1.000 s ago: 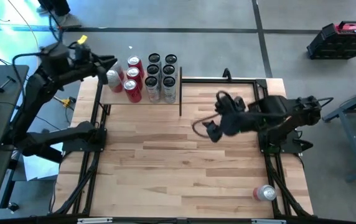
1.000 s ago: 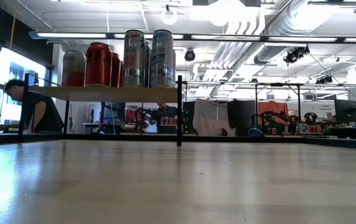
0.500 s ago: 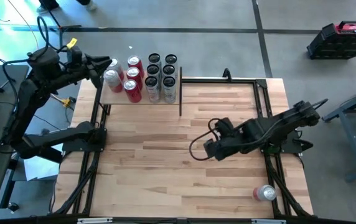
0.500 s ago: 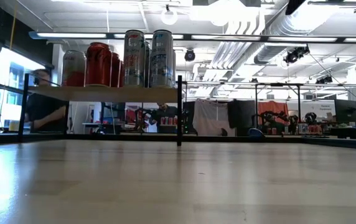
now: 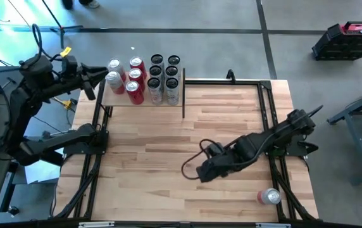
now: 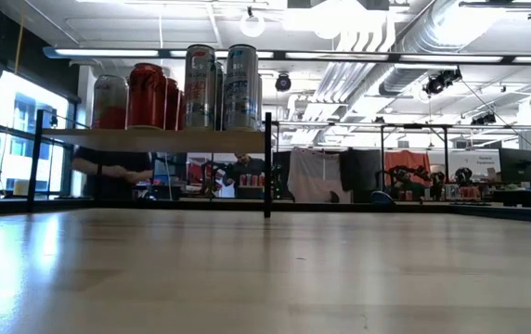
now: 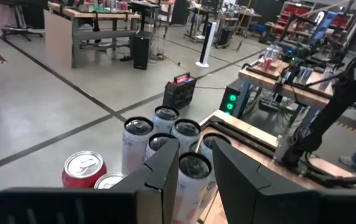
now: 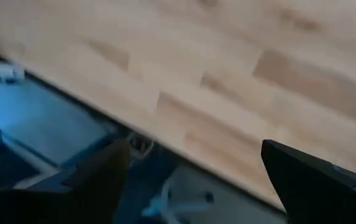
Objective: Place canned beverage on shelf
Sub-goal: Put the pink soda can on the shelf aligned with the other pink soda cans
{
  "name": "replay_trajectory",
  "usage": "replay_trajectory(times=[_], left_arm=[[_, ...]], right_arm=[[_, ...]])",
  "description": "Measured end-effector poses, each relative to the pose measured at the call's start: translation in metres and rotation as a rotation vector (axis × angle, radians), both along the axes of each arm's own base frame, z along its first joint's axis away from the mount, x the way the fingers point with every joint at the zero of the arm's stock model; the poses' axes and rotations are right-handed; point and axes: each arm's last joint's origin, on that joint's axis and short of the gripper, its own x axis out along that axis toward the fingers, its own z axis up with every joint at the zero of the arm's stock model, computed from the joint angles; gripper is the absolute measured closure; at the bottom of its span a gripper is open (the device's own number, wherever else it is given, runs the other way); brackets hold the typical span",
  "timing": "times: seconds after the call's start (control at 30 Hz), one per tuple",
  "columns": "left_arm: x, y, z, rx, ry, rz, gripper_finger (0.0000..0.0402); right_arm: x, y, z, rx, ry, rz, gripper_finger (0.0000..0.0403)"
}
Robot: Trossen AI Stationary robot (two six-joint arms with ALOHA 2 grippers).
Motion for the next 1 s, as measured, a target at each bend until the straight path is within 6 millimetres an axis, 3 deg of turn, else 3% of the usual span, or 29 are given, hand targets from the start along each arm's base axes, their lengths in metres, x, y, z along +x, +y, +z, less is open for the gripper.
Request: replay_trajectory(times=[0.17, 0.37, 0.7, 1.0], left_arm=[[-0.004, -0.004, -0.001, 0.000, 0.001, -0.003, 0.0312], [-0.004, -0.004, -0.001, -0.003, 0.004, -0.003, 0.0312], [-0.004, -0.005, -0.003, -0.020, 0.020, -0.004, 0.0312], [-0.004, -0.005, -0.004, -0.022, 0.032, -0.006, 0.0312]], right_arm=[[0.000, 0.025, 0.015, 0.096, 0.111, 0.061, 0.0054], [-0.024, 0.061, 0.015, 0.116, 0.297, 0.181, 0.0054], [-0.059, 0.091, -0.016, 0.067, 0.520, 0.251, 0.0054], [-0.073, 0.091, -0.056, 0.167, 0.771, 0.376, 0.0037]])
